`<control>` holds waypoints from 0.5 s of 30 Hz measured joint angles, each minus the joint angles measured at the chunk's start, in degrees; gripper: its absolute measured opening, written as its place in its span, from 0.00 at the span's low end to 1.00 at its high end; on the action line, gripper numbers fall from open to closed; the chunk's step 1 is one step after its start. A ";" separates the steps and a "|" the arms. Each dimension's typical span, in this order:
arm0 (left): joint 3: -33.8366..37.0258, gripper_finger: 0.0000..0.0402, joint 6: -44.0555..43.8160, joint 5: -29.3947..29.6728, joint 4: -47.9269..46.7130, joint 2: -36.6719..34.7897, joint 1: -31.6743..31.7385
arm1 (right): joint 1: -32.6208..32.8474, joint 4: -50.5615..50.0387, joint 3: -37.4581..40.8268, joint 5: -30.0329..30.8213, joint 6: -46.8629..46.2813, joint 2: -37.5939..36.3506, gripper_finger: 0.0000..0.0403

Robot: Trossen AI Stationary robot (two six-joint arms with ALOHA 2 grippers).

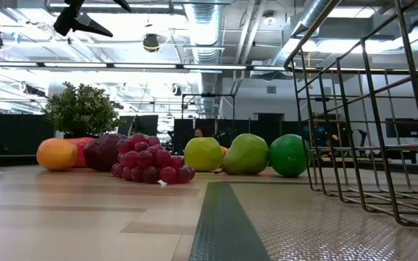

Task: Build produce basket
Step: Put the right dark red apple into the wire basket

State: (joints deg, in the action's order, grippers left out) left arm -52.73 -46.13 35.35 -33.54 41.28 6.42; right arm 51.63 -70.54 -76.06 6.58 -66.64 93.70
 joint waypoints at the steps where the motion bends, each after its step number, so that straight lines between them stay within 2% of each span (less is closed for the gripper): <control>1: 0.00 0.86 0.00 0.03 0.00 0.00 0.00 | -0.56 1.13 1.21 -0.19 1.02 0.12 0.73; 9: 0.00 0.86 -0.23 0.05 0.00 0.00 0.00 | -4.81 5.23 6.54 -0.14 4.14 0.10 0.73; 15: 0.00 0.86 -0.59 -0.09 -0.04 0.00 -0.01 | -3.71 13.74 10.47 -0.66 2.25 0.10 0.73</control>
State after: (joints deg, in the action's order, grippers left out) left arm -52.73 -46.72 35.26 -33.58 41.28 6.41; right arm 47.92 -56.80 -65.60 5.92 -64.40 93.80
